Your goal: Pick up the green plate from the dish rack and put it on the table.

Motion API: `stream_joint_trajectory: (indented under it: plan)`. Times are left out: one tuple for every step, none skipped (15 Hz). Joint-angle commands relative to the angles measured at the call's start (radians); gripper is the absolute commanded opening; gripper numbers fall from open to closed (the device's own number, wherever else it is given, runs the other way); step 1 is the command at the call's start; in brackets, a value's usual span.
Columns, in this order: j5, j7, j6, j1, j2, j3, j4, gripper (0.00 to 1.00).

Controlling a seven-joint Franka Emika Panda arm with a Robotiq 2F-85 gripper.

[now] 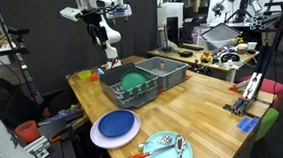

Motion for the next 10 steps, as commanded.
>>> stream_joint_trajectory:
  plan:
    - [0.004, -0.003, -0.004, -0.011, -0.005, 0.01, 0.002, 1.0]
    - [0.004, -0.003, -0.004, -0.011, -0.007, 0.011, 0.001, 1.0]
    - [0.004, -0.003, -0.004, -0.011, -0.008, 0.01, 0.0, 1.0]
    - [0.004, -0.003, -0.004, -0.011, -0.008, 0.01, 0.0, 1.0]
    - [0.004, -0.003, -0.004, -0.011, -0.008, 0.01, 0.0, 1.0]
    - [0.004, -0.003, -0.004, -0.011, -0.008, 0.01, -0.001, 1.0]
    - [0.015, -0.008, -0.001, -0.007, 0.0, 0.008, 0.005, 1.0]
    - [0.016, -0.001, 0.019, -0.006, 0.018, 0.012, 0.013, 1.0]
    - [0.019, -0.008, 0.024, -0.003, 0.039, 0.012, 0.025, 1.0]
    - [0.023, -0.014, 0.038, 0.002, 0.069, 0.014, 0.037, 1.0]
